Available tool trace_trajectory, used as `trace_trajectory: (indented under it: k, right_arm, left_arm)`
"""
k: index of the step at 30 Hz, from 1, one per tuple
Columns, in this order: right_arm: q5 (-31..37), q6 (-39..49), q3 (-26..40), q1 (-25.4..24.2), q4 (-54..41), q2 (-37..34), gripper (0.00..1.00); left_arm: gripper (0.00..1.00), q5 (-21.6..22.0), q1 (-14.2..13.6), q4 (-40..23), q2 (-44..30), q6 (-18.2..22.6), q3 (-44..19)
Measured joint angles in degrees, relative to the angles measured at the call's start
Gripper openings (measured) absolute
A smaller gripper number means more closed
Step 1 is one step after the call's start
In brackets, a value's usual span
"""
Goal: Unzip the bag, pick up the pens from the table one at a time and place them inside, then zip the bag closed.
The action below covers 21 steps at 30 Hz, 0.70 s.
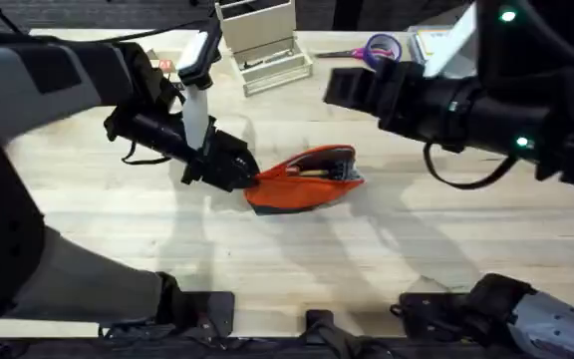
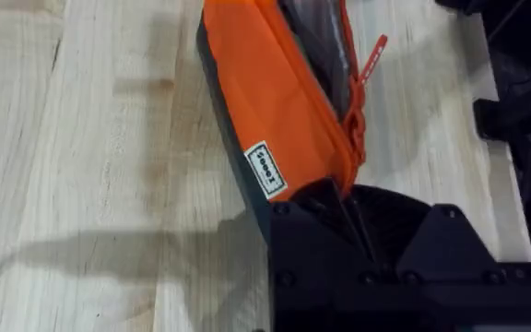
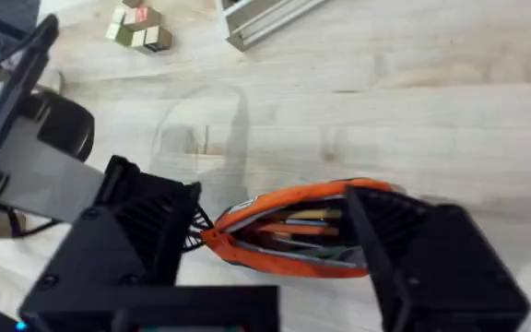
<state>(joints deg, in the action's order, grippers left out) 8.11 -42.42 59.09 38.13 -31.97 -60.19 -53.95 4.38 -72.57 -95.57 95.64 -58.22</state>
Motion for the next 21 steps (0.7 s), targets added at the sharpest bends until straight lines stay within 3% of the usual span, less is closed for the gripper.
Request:
trace_trajectory:
  k: [1,2,11,12,17,18,21]
  right_arm:
    - [-0.01,0.97,0.00,0.00,-0.01,0.47,0.960]
    - [-0.01,1.54,0.00,0.00,-0.04,0.90,0.988]
    - [0.00,3.47,0.00,0.00,-0.24,2.32,0.996]
    - [-0.01,3.49,0.00,0.00,-0.23,2.32,0.996]
    - [-0.24,3.95,0.00,0.00,-0.24,2.32,0.997]
    - [-0.49,4.44,0.00,0.00,-0.24,2.32,0.997]
    - [-2.18,7.21,0.00,0.00,-0.24,2.32,0.997]
  left_arm:
    - [0.042,0.00,0.00,0.01,0.00,0.00,0.00]
    - [0.042,0.00,0.00,0.01,-0.02,0.00,0.00]
    - [0.058,0.00,0.00,0.01,-0.01,0.03,0.00]
    - [0.142,-0.02,0.00,-0.04,-0.02,0.05,0.00]
    - [0.928,-0.46,0.00,-0.16,-0.02,0.12,0.00]
    - [0.975,-0.47,0.00,-0.25,0.00,0.04,0.01]
    - [0.992,-0.48,0.00,-0.23,0.00,0.02,0.02]
